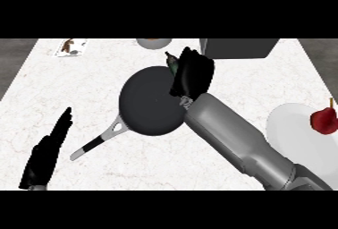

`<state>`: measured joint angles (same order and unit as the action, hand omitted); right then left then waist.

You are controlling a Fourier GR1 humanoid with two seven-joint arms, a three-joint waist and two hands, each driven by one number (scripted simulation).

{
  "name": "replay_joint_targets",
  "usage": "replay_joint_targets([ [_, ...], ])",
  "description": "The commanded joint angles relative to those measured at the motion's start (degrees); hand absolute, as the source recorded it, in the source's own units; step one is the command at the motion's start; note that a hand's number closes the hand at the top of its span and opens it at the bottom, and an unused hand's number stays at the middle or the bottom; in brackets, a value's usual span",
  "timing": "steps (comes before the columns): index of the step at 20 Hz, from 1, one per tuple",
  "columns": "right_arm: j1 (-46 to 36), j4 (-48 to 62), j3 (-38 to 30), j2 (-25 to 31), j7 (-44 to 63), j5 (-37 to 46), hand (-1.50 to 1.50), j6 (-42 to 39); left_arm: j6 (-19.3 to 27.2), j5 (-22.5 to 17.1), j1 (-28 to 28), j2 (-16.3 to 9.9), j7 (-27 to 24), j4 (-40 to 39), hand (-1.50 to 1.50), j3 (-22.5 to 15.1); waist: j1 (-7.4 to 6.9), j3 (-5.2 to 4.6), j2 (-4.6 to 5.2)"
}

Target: Pick the eggplant from the plate and place it in the pan

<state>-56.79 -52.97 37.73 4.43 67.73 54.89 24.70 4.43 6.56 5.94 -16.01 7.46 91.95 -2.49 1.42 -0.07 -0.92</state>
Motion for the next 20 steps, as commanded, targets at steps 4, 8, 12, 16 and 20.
replay_joint_targets([
  [4, -0.1, 7.4, -8.6, -4.3, 4.8, 0.4, 1.50, 8.8, -1.9, -0.3, 0.3, -0.1, -1.9, 0.2, 0.00, -0.5, -3.03, 0.05, 1.34],
  [8, -1.6, 14.3, -10.3, -4.4, -0.1, -5.9, 1.50, 9.9, -1.9, 0.5, -1.9, 0.8, -0.7, 0.8, 0.00, -1.7, -4.38, 0.07, 1.62],
  [12, -4.9, 24.5, -13.1, -4.4, -8.2, -11.0, 1.50, 9.1, -0.9, 2.0, -6.3, 2.5, 1.2, -1.6, 0.00, -2.9, -5.62, 0.08, 2.41],
  [16, -1.5, 24.2, -19.7, -4.4, -14.7, -20.0, 1.50, 12.6, -2.4, 1.8, -5.7, 0.9, 0.6, 0.5, 0.00, -2.8, -7.23, 0.27, 3.24],
  [20, 0.4, 22.1, -24.6, -4.4, -17.9, -28.9, -1.50, 16.6, -2.0, 2.3, -6.7, 2.2, 0.1, -1.4, 0.00, -3.6, -7.72, 0.29, 3.37],
])
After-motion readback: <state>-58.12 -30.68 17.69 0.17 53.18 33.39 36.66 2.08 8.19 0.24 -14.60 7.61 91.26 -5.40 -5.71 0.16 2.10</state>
